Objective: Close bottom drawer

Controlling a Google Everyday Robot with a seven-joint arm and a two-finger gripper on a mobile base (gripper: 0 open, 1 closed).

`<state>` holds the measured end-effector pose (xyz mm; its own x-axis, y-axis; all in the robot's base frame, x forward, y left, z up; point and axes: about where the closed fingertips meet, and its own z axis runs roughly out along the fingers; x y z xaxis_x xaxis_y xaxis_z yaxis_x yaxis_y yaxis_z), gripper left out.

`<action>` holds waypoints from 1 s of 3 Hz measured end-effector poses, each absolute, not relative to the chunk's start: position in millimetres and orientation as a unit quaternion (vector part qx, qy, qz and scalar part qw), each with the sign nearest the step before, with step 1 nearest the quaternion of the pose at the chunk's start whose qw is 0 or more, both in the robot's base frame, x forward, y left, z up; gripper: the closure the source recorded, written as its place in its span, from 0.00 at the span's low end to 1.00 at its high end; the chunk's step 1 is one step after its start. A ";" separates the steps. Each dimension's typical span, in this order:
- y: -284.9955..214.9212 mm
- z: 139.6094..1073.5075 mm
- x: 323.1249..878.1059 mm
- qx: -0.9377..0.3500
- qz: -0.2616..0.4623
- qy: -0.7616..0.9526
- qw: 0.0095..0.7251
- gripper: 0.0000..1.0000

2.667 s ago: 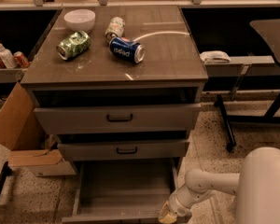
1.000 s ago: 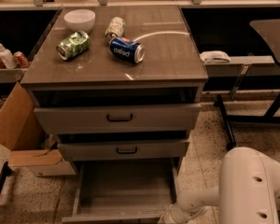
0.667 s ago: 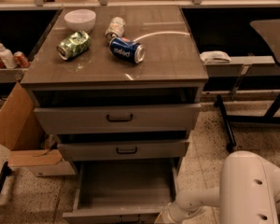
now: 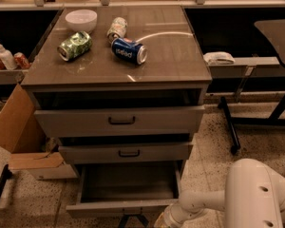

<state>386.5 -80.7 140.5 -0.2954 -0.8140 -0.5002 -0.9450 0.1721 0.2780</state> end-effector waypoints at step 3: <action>-77.9 118.3 432.9 -0.587 0.256 0.751 0.162 1.00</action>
Offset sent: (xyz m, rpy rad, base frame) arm 0.0592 -0.0012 -0.0281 0.0261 -0.1067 -0.0200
